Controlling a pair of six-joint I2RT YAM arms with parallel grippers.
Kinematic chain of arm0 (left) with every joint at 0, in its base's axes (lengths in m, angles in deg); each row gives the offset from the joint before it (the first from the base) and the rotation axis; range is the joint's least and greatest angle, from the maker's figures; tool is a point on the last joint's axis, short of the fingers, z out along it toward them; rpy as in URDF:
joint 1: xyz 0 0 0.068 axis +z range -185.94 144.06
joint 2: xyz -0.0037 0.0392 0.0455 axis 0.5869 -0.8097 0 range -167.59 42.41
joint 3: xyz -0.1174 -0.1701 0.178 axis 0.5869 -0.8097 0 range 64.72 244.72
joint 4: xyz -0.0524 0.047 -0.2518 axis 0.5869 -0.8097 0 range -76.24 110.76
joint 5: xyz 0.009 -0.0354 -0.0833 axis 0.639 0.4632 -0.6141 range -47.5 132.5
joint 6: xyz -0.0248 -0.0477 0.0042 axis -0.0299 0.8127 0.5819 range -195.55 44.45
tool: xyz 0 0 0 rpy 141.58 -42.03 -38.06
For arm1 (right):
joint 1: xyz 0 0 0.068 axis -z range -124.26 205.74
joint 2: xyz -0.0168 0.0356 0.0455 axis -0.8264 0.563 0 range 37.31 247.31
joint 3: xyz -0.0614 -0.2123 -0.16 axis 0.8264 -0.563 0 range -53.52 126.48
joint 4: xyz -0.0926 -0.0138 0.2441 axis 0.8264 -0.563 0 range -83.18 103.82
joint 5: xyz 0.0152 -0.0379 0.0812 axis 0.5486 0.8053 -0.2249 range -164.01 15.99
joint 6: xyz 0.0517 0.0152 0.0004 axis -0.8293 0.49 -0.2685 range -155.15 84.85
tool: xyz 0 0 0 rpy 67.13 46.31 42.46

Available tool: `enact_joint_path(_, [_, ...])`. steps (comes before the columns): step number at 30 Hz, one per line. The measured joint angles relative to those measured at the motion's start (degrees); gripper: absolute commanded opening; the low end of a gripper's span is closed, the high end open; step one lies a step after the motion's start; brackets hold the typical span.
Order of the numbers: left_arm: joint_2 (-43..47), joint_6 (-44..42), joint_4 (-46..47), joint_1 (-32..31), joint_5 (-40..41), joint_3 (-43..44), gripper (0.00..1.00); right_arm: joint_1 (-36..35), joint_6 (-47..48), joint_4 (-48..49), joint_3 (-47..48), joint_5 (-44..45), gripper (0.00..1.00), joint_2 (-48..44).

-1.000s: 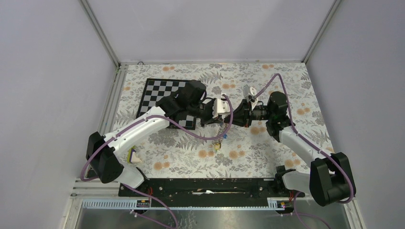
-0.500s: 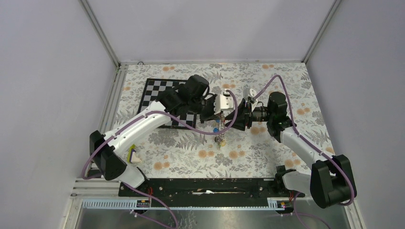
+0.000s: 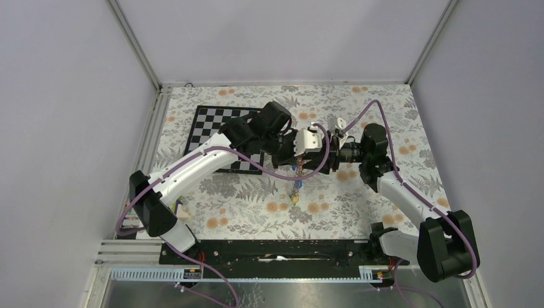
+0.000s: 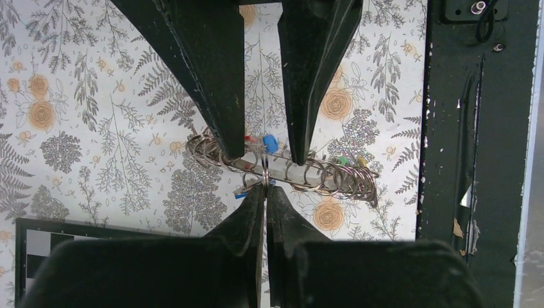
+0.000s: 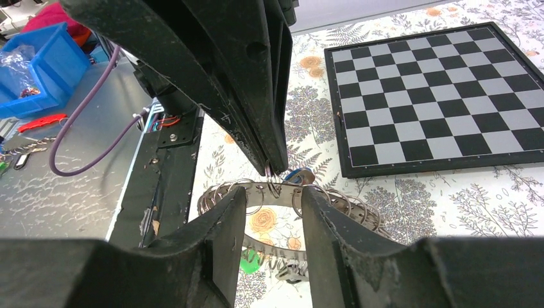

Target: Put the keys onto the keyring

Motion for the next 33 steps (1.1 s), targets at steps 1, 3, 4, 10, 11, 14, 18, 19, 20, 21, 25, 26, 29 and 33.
enact_joint_path(1, [-0.07,0.13,-0.17,0.0,-0.02,0.09,0.0,-0.09,-0.28,0.35,0.0,0.0,0.43,0.0])
enact_joint_path(3, [-0.2,0.26,-0.5,-0.04,-0.02,0.2,0.0,-0.2,-0.59,0.74,0.0,0.02,0.42,0.0])
enact_joint_path(4, [-0.33,0.39,-0.66,-0.07,-0.02,0.31,0.0,-0.28,-0.76,0.9,0.0,0.02,0.41,0.0])
enact_joint_path(10, [-0.87,0.59,-0.7,-0.15,-0.02,0.39,0.0,-1.2,-1.05,1.49,0.0,0.02,0.32,0.24])
enact_joint_path(11, [-0.94,0.59,-0.7,-0.17,-0.02,0.39,0.0,-1.38,-1.11,1.57,0.0,0.02,0.28,0.39])
enact_joint_path(14, [-0.98,0.63,-0.85,-0.2,-0.11,0.39,0.0,-1.73,-1.22,1.6,0.0,0.13,0.14,0.72])
enact_joint_path(18, [-0.98,0.74,-1.27,-0.24,-0.09,0.39,0.0,-1.81,-1.18,1.53,0.0,-0.13,0.0,1.16])
enact_joint_path(19, [-0.98,0.79,-1.29,-0.24,-0.11,0.39,0.0,-1.97,-1.2,1.57,0.0,-0.09,0.0,1.2])
enact_joint_path(20, [-0.98,0.92,-1.33,-0.2,-0.13,0.42,0.0,-2.08,-1.27,1.6,0.0,-0.02,0.0,1.2])
enact_joint_path(21, [-0.98,1.03,-1.38,-0.17,-0.15,0.39,0.03,-2.08,-1.33,1.62,0.0,-0.02,0.0,1.2])
enact_joint_path(25, [-0.96,1.09,-0.92,0.59,-1.07,0.37,0.25,-2.08,-2.93,2.4,0.0,0.02,0.0,1.2])
enact_joint_path(26, [-0.79,1.11,-0.02,1.07,-1.9,0.04,0.3,-2.05,-3.91,2.89,0.0,0.13,0.0,1.2])
enact_joint_path(29, [1.55,1.05,3.78,3.34,-4.81,-3.19,0.43,-1.97,-7.58,5.81,0.0,0.15,0.0,1.2])
enact_joint_path(33, [6.84,0.57,9.64,6.01,-7.32,-9.07,0.52,-1.92,-12.11,10.56,-0.02,-0.11,0.0,1.27])
